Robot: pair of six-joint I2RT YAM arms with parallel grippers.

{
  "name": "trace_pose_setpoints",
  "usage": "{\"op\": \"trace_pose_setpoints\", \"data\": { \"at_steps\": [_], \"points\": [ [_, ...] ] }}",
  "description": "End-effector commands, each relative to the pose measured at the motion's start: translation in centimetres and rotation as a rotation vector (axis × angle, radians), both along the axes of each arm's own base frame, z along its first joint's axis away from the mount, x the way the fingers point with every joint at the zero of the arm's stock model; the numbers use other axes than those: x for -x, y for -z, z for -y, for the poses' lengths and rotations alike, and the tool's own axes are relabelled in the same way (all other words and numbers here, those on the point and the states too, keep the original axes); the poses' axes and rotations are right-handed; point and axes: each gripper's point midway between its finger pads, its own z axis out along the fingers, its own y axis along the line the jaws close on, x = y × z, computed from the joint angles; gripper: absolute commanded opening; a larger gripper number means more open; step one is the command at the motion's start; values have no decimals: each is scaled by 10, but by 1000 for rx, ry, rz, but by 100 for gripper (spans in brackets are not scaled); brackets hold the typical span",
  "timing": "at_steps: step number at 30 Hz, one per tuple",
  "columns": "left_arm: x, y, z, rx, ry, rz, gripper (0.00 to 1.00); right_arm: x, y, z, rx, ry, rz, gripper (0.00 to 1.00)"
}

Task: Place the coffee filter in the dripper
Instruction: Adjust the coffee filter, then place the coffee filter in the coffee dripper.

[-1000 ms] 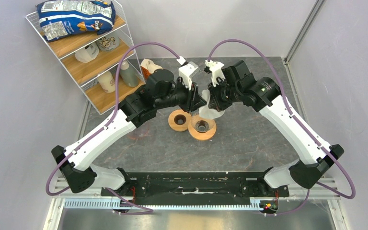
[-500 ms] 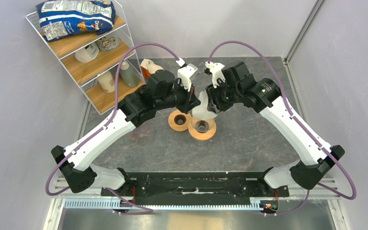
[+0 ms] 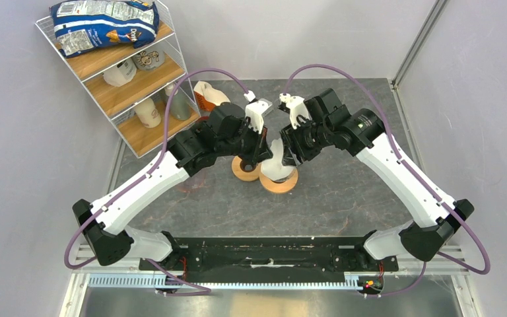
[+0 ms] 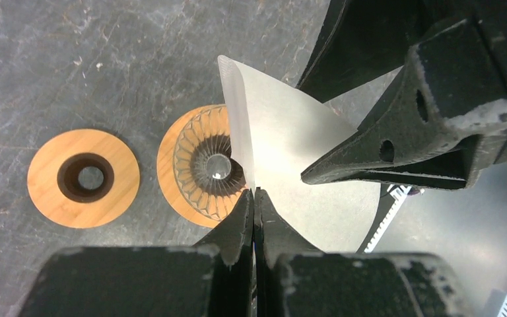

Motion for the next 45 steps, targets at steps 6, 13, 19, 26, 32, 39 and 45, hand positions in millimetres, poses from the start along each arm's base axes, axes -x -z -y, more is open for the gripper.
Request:
{"op": "trace_pose_setpoints", "data": {
  "at_steps": [6,13,19,26,32,39,45],
  "points": [
    [-7,28,4,-34,-64,-108,2,-10,27,-3,39,-7,2,64],
    [-19,50,3,-55,-97,-169,20,-17,33,7,90,35,26,68],
    [-21,46,8,-40,-75,-179,40,-18,27,9,83,21,65,77],
    [-16,34,10,2,-52,-175,52,-8,-13,-1,-49,-95,195,77],
    [-17,27,3,8,-74,-157,53,1,-47,-8,-165,-157,304,67],
    [-22,18,-12,49,-115,-179,54,6,-39,-14,-187,-184,294,30],
    [-29,14,-21,97,-145,-205,55,-6,-4,-15,-51,-216,265,21]
  ]
}}
